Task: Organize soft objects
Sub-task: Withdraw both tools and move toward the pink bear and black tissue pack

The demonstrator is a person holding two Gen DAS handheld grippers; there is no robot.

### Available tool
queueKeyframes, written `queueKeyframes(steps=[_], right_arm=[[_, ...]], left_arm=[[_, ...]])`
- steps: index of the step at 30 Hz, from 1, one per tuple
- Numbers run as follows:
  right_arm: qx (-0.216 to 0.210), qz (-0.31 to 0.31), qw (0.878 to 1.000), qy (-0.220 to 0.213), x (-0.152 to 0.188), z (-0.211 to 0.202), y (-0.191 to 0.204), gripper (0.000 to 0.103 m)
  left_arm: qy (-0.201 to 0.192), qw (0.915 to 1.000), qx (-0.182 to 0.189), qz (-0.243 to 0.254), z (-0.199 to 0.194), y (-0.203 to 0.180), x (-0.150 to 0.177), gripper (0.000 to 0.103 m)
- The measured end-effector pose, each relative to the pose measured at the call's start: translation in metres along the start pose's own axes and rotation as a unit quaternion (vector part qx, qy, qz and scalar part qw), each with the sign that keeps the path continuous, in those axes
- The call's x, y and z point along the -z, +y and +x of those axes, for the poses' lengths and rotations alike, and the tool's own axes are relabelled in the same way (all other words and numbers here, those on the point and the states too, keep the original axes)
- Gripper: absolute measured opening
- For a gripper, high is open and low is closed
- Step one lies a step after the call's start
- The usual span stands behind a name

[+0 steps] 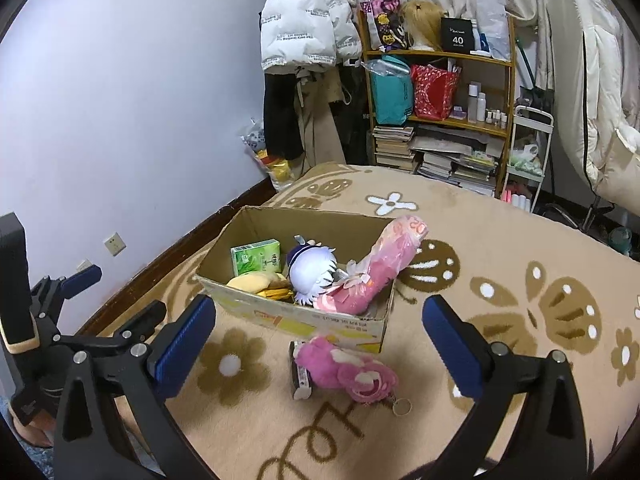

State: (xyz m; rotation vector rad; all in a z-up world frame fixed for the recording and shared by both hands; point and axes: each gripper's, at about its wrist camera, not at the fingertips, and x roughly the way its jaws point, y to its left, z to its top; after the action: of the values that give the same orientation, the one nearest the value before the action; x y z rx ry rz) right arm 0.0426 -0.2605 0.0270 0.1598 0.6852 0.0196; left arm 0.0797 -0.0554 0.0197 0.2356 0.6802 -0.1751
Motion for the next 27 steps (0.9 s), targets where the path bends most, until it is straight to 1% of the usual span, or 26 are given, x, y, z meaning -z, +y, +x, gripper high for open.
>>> queueKeyframes(steps=[5,12,15,18,22,27], right_arm=[[0.001,0.011,1.0,-0.002,0.01,-0.003,-0.002,0.103],[0.009,0.037,0.999,0.001,0.026,0.005,-0.021,0.103],[0.011,0.046,0.999,-0.003,0.034,0.011,-0.031,0.103],[0.01,0.057,0.998,0.003,0.042,0.023,-0.043,0.103],[0.035,0.048,0.998,0.012,0.049,0.037,-0.044,0.103],[0.027,0.059,0.998,0.027,0.054,0.052,-0.047,0.103]], left_arm=[[0.005,1.0,0.001,0.008,-0.002,-0.003,0.011,0.102],[0.009,0.9999,0.005,0.008,0.005,-0.017,0.022,0.102],[0.017,0.9997,0.008,0.016,0.014,-0.025,0.026,0.102],[0.023,0.9994,0.011,0.021,0.022,-0.032,0.03,0.102],[0.022,0.9993,0.009,0.029,0.031,-0.041,0.033,0.102],[0.024,0.9989,0.011,0.04,0.044,-0.048,0.036,0.102]])
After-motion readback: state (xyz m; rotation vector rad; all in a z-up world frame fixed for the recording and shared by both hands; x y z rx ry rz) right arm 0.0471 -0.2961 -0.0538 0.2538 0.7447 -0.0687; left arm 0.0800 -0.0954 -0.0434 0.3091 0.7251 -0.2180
